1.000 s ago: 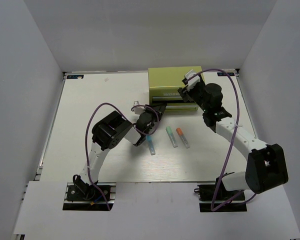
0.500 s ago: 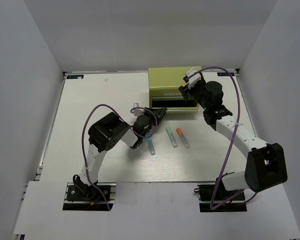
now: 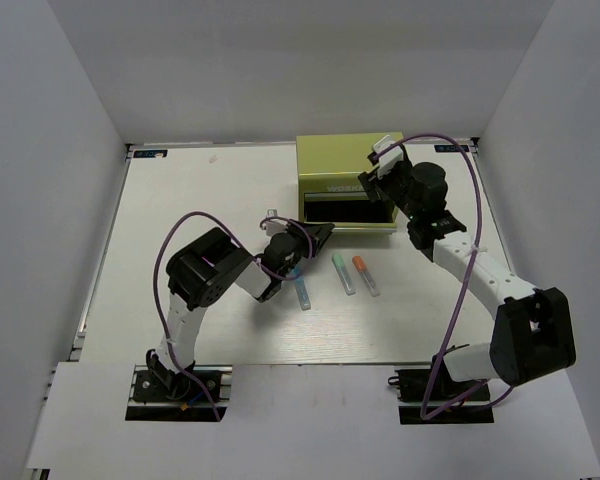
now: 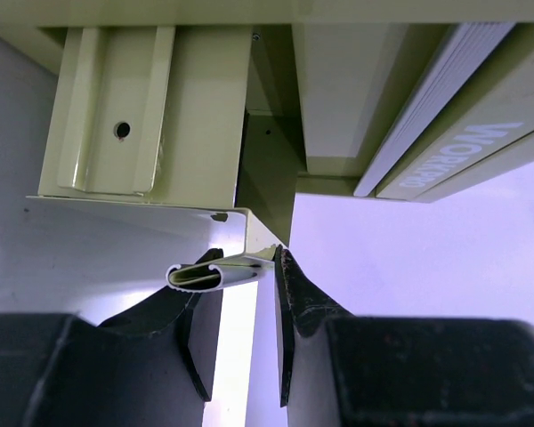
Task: Sort the stationery into containers
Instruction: Open the drawer in the storage box.
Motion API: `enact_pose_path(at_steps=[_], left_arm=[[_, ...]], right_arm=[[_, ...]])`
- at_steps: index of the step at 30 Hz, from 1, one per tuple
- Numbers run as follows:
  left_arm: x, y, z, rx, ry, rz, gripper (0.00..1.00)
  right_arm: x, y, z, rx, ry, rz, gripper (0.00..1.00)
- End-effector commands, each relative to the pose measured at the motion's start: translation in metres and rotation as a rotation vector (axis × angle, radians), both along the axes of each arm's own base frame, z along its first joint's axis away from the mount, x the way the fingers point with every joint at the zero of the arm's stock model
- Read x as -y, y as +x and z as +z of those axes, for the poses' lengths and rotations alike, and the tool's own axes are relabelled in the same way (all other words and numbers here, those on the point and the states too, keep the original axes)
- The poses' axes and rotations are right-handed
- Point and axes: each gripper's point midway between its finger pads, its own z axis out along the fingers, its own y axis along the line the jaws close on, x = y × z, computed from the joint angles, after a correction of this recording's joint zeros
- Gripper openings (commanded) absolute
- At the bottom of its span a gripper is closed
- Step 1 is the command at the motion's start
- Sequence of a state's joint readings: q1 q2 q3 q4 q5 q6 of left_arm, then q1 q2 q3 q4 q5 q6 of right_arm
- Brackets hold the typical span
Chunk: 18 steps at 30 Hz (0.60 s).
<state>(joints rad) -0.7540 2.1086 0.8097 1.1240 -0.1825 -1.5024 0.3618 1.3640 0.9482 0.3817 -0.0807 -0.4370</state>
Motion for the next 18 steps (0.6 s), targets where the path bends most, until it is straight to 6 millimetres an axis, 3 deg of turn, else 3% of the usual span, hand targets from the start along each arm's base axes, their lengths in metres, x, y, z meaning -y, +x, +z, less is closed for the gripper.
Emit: enact_pose_path(at_steps=[1,3,4,7,9,10,11,13,15,16,17,18], left_arm=[[0.002,-0.024,-0.018,-0.020,0.134,-0.093,0.00],[0.002,-0.024,-0.018,-0.020,0.134,-0.093,0.12],[0.004,-0.022,-0.015,-0.013,0.128,-0.093,0.34],[0.006,-0.020,-0.008,-0.004,0.120,-0.092,0.65],[0.007,-0.021,-0.006,0.001,0.126,-0.103,0.75],[0.007,-0.021,-0.006,0.001,0.126,-0.103,0.79],[0.007,-0.021,0.002,0.023,0.120,-0.104,0.86],[0.011,-0.024,0.015,0.048,0.108,-0.132,0.90],[0.008,-0.030,0.029,0.076,0.098,-0.145,0.99],[0.007,-0.031,0.039,0.098,0.080,-0.143,0.99],[0.007,-0.036,0.045,0.106,0.071,-0.160,0.99],[0.006,-0.041,0.066,0.152,0.059,-0.173,0.99]], right_arm=[[0.002,-0.006,0.024,0.039,0.043,0.002,0.71],[0.002,-0.008,0.026,0.040,0.045,0.005,0.71],[0.002,-0.010,0.025,0.037,0.041,0.008,0.72],[0.003,-0.016,0.026,0.037,0.041,0.016,0.75],[0.002,-0.021,0.022,0.029,0.036,0.033,0.75],[0.003,-0.029,0.029,0.047,0.045,0.041,0.75],[0.000,-0.033,0.026,0.033,0.042,0.069,0.77],[0.001,-0.047,0.029,0.034,0.046,0.092,0.77],[-0.005,-0.065,0.021,-0.012,0.049,0.155,0.70],[-0.005,-0.073,0.009,-0.047,0.044,0.173,0.66],[-0.008,-0.090,0.017,-0.040,0.061,0.231,0.57],[-0.008,-0.098,0.009,-0.060,0.059,0.247,0.53]])
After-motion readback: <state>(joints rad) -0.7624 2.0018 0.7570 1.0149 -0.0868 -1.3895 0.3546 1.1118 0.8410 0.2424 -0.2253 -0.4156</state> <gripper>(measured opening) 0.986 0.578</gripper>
